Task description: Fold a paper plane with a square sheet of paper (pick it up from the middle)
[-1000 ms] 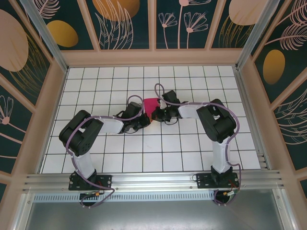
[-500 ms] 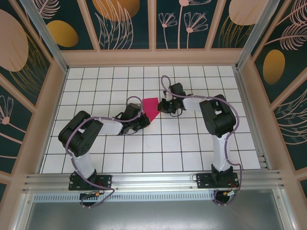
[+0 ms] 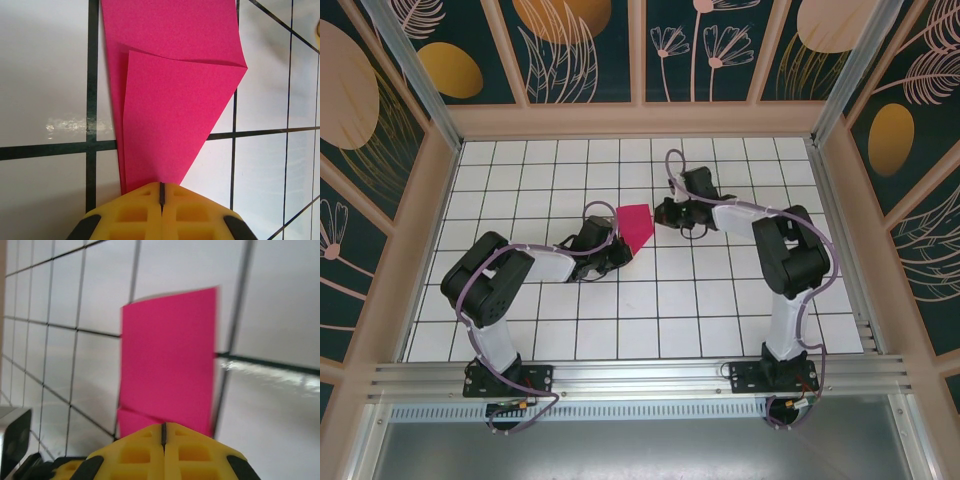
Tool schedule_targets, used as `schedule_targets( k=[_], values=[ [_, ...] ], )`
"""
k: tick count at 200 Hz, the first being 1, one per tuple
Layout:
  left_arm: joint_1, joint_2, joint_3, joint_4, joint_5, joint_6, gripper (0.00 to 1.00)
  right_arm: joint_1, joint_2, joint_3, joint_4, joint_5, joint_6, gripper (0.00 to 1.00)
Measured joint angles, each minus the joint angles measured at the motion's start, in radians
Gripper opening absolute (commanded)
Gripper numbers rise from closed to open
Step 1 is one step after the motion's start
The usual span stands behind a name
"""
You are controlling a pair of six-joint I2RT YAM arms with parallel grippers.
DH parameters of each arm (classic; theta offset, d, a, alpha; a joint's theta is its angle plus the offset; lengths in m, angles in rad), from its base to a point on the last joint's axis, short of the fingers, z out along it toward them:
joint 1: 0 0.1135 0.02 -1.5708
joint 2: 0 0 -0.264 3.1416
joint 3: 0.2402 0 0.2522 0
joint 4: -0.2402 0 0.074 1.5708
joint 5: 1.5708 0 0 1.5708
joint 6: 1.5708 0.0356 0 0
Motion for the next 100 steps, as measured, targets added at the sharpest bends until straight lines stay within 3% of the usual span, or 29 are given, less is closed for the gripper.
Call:
schedule_targets(
  k=[39, 100],
  values=[
    [0.0, 0.0, 0.0, 0.0, 0.0, 0.0, 0.0, 0.089, 0.026, -0.042, 0.024, -0.044, 0.023, 0.0],
    [0.0, 0.0, 0.0, 0.0, 0.0, 0.0, 0.0, 0.072, 0.093, -0.032, 0.022, -0.047, 0.03, 0.0]
  ],
)
